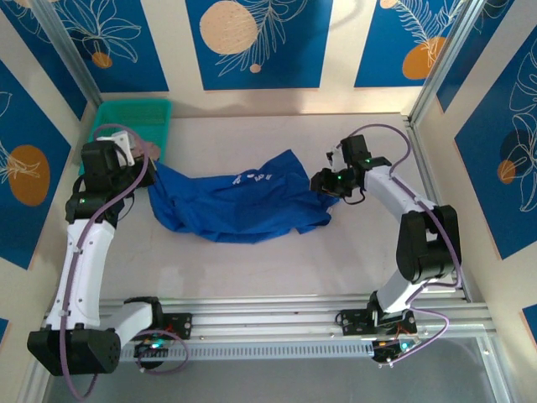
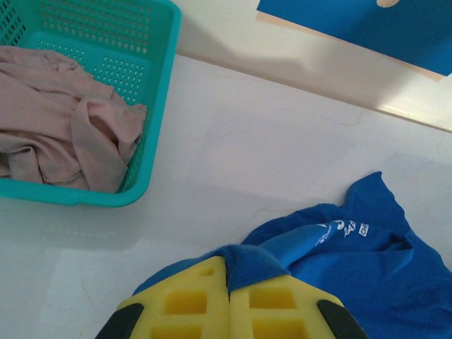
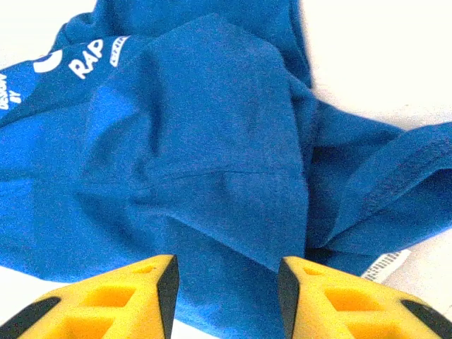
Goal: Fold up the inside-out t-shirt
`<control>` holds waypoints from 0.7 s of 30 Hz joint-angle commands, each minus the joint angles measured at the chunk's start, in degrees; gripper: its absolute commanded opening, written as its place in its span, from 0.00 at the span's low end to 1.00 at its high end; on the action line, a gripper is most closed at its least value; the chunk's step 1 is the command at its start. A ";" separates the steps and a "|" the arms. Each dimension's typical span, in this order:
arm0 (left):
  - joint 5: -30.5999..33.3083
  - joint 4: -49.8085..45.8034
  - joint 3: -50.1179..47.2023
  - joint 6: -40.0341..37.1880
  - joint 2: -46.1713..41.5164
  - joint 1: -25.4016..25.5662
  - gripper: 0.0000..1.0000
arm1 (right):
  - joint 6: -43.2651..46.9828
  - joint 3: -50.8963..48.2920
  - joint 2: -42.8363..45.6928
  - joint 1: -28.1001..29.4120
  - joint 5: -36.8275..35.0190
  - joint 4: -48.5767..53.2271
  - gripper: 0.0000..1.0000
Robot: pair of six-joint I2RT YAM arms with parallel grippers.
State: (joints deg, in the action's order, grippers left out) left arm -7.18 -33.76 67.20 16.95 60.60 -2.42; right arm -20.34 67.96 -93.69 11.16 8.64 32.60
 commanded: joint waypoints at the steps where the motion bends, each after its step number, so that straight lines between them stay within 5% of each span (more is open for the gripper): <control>1: -0.70 1.94 -0.21 -1.35 -0.39 -0.84 0.00 | 0.83 1.30 -3.43 0.15 2.64 -1.77 0.44; 15: -2.05 2.47 0.02 -1.24 -0.48 -0.79 0.00 | 3.55 11.31 -17.94 -0.59 -0.19 -0.26 0.53; 21: -2.05 2.47 -0.21 -1.43 -0.48 -0.82 0.00 | 2.94 10.28 -17.55 0.14 1.65 -1.05 0.35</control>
State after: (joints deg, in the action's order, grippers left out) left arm -8.05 -32.73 67.18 16.34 60.60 -2.42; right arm -17.78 77.52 -111.35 10.85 8.56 30.85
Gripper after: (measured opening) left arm 0.036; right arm 0.374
